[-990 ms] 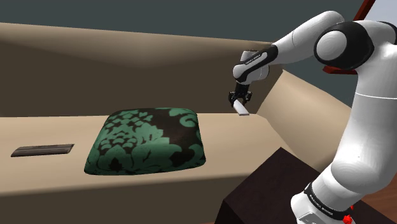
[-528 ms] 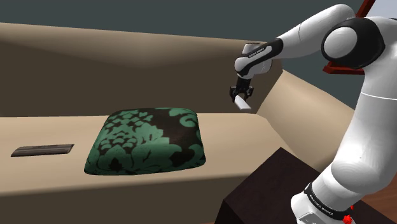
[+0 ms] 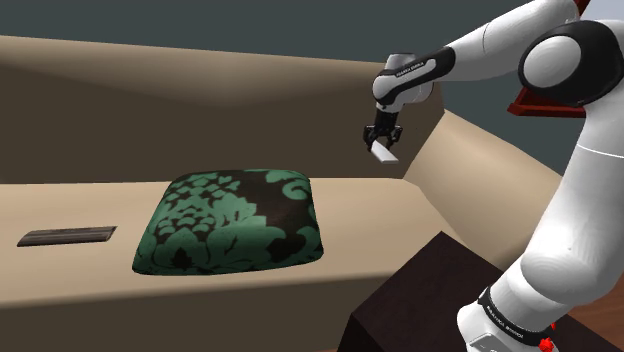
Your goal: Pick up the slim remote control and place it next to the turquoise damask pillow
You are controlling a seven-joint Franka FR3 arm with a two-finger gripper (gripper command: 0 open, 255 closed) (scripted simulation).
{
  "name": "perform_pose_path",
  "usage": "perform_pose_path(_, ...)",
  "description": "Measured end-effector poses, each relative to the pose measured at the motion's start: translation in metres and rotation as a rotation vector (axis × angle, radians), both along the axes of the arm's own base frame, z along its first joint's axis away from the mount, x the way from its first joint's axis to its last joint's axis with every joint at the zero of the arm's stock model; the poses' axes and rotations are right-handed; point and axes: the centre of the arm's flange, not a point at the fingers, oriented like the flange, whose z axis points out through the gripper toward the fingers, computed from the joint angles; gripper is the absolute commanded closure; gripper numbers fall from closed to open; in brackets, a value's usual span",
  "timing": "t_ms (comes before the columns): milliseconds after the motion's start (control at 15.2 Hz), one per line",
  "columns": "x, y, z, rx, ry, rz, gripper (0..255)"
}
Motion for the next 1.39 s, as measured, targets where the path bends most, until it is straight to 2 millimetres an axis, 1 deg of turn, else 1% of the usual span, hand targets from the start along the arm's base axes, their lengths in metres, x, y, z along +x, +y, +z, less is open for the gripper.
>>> perform_pose_path(66,0.001,0.000,0.004,0.000,0.000,0.000,255)
perform_pose_path(198,0.009,0.014,0.007,0.000,0.000,0.000,255)
perform_pose_path(396,0.024,0.048,0.006,0.000,0.000,0.001,255)
perform_pose_path(462,0.033,0.057,0.006,0.000,0.000,0.001,255)
perform_pose_path(528,0.038,0.071,0.007,0.000,0.000,0.001,255)
perform_pose_path(594,0.045,0.083,0.012,0.000,0.000,0.001,255)
perform_pose_path(660,0.054,0.093,0.011,0.000,-0.001,0.001,255)
perform_pose_path(726,0.059,0.102,0.007,0.000,0.000,0.001,255)
perform_pose_path(858,0.076,0.124,0.010,0.000,0.001,0.001,255)
perform_pose_path(924,0.081,0.135,0.011,0.000,0.000,0.001,255)
perform_pose_path(990,0.086,0.145,0.011,0.000,0.000,0.001,255)
perform_pose_path(1056,0.096,0.158,0.008,0.000,0.000,0.001,255)
perform_pose_path(1188,0.106,0.180,0.008,0.000,0.000,0.001,255)
perform_pose_path(1320,0.121,0.202,0.010,0.000,0.001,0.001,255)
perform_pose_path(1386,0.125,0.209,0.007,0.000,0.001,0.001,255)
